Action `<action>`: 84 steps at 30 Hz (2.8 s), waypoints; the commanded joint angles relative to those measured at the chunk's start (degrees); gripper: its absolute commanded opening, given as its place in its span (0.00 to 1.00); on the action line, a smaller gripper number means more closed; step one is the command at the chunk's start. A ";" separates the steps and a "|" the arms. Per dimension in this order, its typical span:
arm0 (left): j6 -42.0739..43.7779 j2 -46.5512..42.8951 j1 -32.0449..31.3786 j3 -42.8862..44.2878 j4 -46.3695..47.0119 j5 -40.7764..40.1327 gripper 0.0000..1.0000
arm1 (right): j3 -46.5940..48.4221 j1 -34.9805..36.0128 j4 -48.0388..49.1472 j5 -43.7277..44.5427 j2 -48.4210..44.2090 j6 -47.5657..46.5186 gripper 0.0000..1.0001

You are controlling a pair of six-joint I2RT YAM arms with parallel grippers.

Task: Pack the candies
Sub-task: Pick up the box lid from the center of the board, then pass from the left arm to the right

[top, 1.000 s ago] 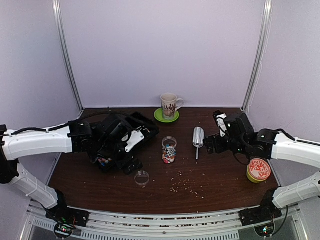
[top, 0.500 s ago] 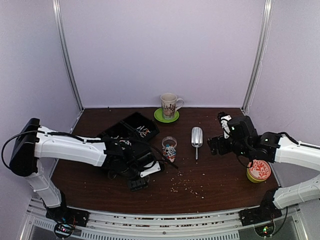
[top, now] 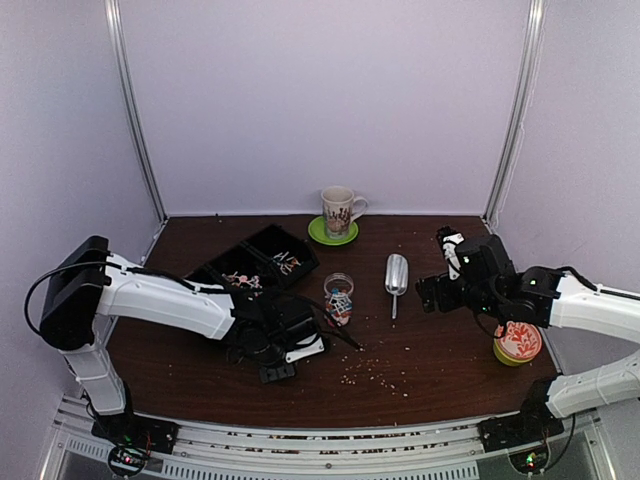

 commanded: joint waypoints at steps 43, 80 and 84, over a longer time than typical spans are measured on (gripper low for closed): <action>-5.04 -18.12 4.69 3.53 9.95 21.54 0.00 | -15.12 0.95 32.14 -26.96 -16.56 -4.81 0.99; -25.24 -20.90 8.38 3.24 46.12 60.34 0.00 | -13.33 16.43 63.80 -35.43 -0.61 -28.54 0.99; -26.41 -20.42 8.38 2.68 47.75 61.19 0.00 | -12.81 16.51 64.04 -35.57 -0.63 -27.73 1.00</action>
